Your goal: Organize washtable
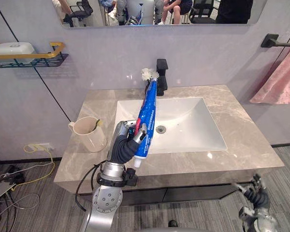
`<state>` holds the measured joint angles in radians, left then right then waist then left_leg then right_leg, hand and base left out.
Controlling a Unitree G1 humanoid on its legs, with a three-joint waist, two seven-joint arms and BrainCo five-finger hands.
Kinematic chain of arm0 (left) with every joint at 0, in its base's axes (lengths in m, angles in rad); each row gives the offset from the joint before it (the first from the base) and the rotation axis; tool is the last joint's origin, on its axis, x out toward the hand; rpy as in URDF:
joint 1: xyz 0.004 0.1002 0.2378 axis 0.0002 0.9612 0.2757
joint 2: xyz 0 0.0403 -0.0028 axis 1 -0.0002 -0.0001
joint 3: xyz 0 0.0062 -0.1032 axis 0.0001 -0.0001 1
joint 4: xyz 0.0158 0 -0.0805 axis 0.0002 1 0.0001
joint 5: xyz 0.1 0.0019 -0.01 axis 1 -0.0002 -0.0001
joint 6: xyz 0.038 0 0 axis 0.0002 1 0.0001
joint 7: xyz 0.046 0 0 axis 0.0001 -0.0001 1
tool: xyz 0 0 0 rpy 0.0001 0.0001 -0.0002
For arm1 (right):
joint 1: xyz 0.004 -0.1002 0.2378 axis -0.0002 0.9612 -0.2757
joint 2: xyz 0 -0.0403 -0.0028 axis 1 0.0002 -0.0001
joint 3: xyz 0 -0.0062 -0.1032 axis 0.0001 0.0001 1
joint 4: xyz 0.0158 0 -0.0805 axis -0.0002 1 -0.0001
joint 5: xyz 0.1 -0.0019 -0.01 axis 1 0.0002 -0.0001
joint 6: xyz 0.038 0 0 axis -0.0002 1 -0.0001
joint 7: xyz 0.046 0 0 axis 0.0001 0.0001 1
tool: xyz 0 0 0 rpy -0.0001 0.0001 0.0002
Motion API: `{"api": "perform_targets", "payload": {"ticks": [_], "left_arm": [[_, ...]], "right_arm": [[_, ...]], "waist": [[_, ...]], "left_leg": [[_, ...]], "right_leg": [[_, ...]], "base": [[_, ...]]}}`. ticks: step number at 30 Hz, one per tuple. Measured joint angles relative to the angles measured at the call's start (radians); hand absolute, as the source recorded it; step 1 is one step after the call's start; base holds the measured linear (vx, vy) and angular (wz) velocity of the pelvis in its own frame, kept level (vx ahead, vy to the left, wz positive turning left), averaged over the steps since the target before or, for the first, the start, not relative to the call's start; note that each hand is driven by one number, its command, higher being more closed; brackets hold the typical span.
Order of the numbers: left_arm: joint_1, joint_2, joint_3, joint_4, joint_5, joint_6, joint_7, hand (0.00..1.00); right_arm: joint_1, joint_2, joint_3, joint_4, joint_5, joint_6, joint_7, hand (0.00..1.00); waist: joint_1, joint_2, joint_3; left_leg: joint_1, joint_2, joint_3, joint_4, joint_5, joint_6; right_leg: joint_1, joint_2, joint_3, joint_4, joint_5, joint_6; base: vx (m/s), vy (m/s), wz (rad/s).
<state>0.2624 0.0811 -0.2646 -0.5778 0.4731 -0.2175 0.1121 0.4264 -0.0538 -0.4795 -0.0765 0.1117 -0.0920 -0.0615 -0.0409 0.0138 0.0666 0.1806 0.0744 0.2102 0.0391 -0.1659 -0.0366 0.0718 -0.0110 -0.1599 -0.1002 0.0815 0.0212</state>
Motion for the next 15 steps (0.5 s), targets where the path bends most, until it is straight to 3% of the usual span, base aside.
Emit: {"api": "perform_targets", "payload": {"ticks": [3, 6, 11, 15], "left_arm": [[0.003, 0.000, 0.000, 0.000, 0.000, 0.000, -0.003, 1.00], [0.004, 0.002, 0.002, 0.000, -0.001, -0.005, -0.017, 1.00], [0.005, 0.006, 0.012, 0.000, -0.010, -0.007, -0.038, 1.00], [0.002, 0.023, 0.021, 0.000, -0.016, -0.008, -0.047, 1.00]], "right_arm": [[0.011, -0.001, -0.039, -0.155, -0.018, -0.007, 0.006, 0.00], [-0.018, -0.009, -0.079, -0.268, -0.025, -0.044, 0.021, 0.00], [-0.093, -0.019, -0.079, -0.300, -0.013, -0.076, 0.026, 0.00], [-0.152, -0.078, -0.024, -0.302, 0.078, -0.104, 0.053, 0.00]], "waist": [[-0.001, 0.003, -0.003], [0.000, -0.007, -0.004], [0.002, -0.009, -0.005], [0.002, -0.005, -0.006]], "left_leg": [[0.000, 0.000, 0.009, 0.000, -0.002, 0.000], [0.000, 0.000, 0.011, 0.000, -0.003, -0.001], [-0.004, -0.004, 0.006, 0.002, -0.003, -0.001], [-0.016, -0.006, -0.017, 0.008, -0.003, -0.001]], "right_leg": [[-0.005, 0.001, 0.009, 0.000, 0.001, 0.001], [-0.007, 0.003, 0.015, 0.000, 0.001, 0.002], [-0.010, 0.000, 0.014, 0.000, 0.001, 0.002], [-0.012, -0.005, -0.001, 0.000, 0.002, 0.003]], "base": [[0.00, 0.007, -0.11], [-0.01, 0.000, -0.05], [0.00, 0.000, 0.01], [-0.02, -0.005, 0.11]]}}
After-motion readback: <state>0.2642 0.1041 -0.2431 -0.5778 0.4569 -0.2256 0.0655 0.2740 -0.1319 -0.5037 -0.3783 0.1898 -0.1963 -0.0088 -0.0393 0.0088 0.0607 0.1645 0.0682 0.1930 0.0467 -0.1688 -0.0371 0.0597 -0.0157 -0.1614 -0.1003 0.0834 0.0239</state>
